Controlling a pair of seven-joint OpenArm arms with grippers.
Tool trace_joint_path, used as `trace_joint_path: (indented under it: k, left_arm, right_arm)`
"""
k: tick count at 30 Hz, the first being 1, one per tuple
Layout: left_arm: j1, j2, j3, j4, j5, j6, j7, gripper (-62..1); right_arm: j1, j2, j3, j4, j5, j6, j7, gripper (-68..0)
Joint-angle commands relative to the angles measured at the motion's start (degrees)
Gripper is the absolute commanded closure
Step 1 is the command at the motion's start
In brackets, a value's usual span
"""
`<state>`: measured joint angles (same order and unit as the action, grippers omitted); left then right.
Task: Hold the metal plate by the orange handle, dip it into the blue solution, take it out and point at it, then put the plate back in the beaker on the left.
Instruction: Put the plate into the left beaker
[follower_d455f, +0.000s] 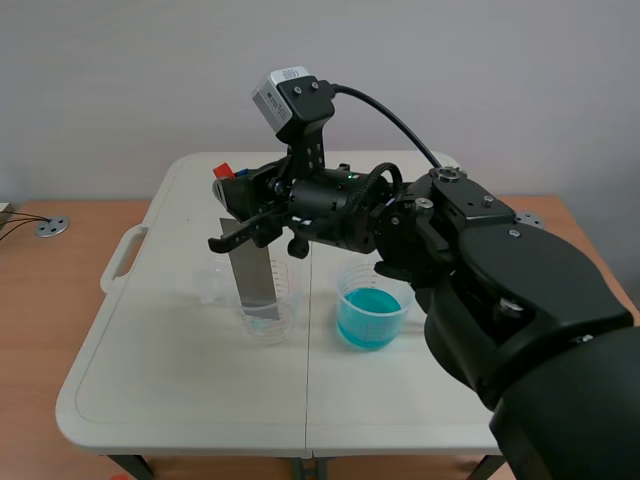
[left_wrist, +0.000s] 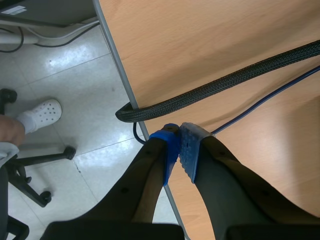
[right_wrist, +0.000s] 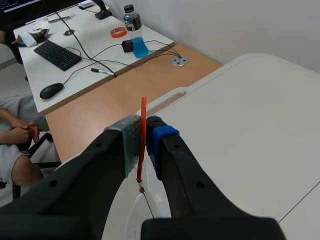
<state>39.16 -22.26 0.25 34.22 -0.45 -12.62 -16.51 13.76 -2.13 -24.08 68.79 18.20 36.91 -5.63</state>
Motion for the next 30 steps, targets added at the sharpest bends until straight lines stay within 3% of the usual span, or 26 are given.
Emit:
trace_joint_path:
  k: [1,18,30]
  left_arm:
    - [0.6,-0.5,-0.3,0.2,-0.2,-0.2,-0.3,-1.8]
    - [0.6,-0.5,-0.3,0.2,-0.2,-0.2,-0.3,-1.8]
    - [0.7,-0.5,-0.3,0.2,-0.2,-0.2,-0.3,-1.8]
  right_arm:
    - [1.5,-0.4,-0.3,0.6,0.6,0.3,1.9,-1.3]
    - [1.3,-0.4,-2.3,-2.8,0.6,0.2,3.0,-1.3]
    - [1.0,-0.3,-2.3,-2.8,0.6,0.2,0.7,-1.3]
